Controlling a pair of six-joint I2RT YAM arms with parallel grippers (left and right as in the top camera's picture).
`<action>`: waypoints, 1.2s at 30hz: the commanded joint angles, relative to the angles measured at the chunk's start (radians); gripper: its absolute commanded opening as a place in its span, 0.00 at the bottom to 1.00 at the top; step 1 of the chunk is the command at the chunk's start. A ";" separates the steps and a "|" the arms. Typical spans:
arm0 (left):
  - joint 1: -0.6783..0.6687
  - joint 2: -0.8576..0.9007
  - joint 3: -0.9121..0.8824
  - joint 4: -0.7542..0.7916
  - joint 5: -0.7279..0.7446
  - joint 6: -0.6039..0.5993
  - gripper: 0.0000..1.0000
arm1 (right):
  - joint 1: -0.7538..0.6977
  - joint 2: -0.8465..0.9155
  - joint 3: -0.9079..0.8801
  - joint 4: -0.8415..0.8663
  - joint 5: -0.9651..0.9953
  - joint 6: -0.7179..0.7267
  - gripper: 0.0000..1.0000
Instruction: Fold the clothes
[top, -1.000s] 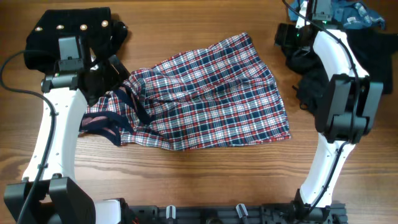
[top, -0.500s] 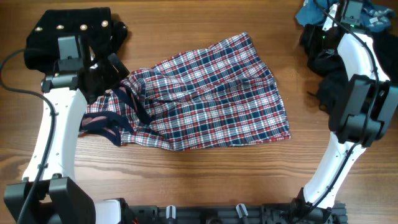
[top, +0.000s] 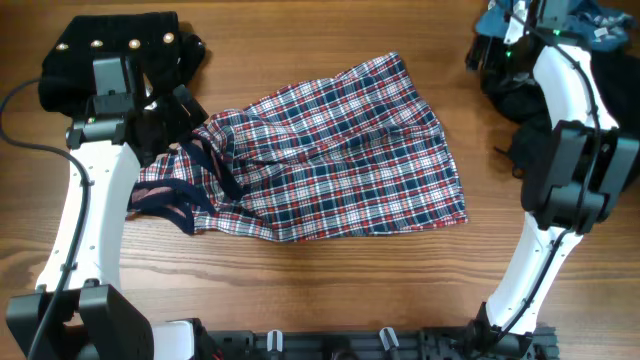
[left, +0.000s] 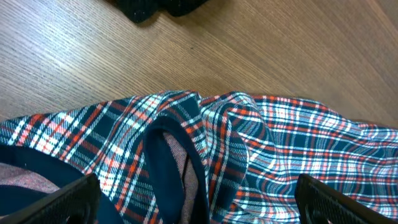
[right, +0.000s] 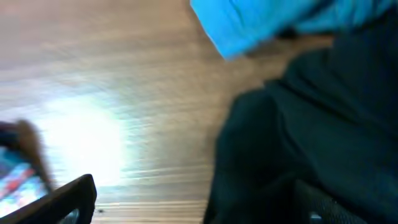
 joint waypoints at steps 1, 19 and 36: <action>-0.005 0.005 0.005 0.002 -0.007 0.009 1.00 | 0.019 -0.056 0.099 -0.036 -0.124 -0.007 1.00; -0.044 0.010 0.005 -0.118 0.020 0.100 1.00 | 0.228 -0.136 0.100 -0.160 -0.109 -0.084 1.00; -0.174 0.027 -0.025 -0.194 -0.088 0.051 1.00 | 0.227 -0.136 0.095 -0.166 -0.075 -0.112 1.00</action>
